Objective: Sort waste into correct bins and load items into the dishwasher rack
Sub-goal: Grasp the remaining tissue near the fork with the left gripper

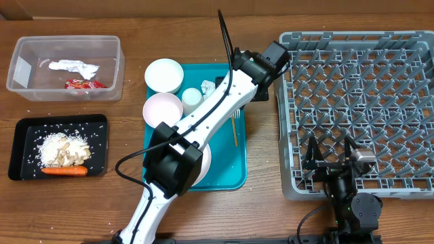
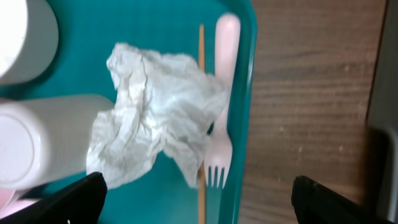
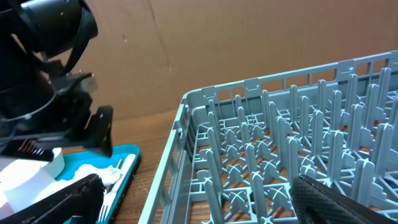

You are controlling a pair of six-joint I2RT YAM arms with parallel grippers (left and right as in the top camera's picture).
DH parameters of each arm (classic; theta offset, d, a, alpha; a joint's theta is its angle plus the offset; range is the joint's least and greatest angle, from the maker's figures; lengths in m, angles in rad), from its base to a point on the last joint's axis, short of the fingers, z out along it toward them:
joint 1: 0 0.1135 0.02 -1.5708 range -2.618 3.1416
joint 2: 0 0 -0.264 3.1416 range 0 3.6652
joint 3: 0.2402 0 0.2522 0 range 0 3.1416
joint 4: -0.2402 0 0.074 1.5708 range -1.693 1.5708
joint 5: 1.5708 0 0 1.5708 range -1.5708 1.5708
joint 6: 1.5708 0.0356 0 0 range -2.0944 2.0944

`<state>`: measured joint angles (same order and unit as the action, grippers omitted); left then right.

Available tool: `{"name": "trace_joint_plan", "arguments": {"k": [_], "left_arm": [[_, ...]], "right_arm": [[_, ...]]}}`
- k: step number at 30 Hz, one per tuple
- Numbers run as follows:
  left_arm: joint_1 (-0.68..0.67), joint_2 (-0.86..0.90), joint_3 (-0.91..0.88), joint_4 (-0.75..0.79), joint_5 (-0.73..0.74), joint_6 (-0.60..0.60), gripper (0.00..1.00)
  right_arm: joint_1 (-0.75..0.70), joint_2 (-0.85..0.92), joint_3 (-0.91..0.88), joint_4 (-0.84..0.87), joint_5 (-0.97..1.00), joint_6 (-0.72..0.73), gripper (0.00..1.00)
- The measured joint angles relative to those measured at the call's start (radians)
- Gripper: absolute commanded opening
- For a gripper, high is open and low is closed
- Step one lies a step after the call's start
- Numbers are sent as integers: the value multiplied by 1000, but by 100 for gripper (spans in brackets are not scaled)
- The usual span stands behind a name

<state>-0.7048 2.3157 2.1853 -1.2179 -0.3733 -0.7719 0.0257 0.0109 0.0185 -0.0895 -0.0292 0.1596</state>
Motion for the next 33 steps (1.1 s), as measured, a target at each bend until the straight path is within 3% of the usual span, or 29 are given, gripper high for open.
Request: {"name": "trace_joint_plan", "arguments": {"k": [9,24,29,33], "left_arm": [[105,1,-3,179,83,80,86],[122,135,-9,206,199,125,84],[122,137,-13,201,206,127,67],[122,138,-13,201,209,129,61]], "right_arm": [[0,0,0,0,0,0,100],[0,0,0,0,0,0,100],[0,0,0,0,0,0,100],[0,0,0,0,0,0,100]]}}
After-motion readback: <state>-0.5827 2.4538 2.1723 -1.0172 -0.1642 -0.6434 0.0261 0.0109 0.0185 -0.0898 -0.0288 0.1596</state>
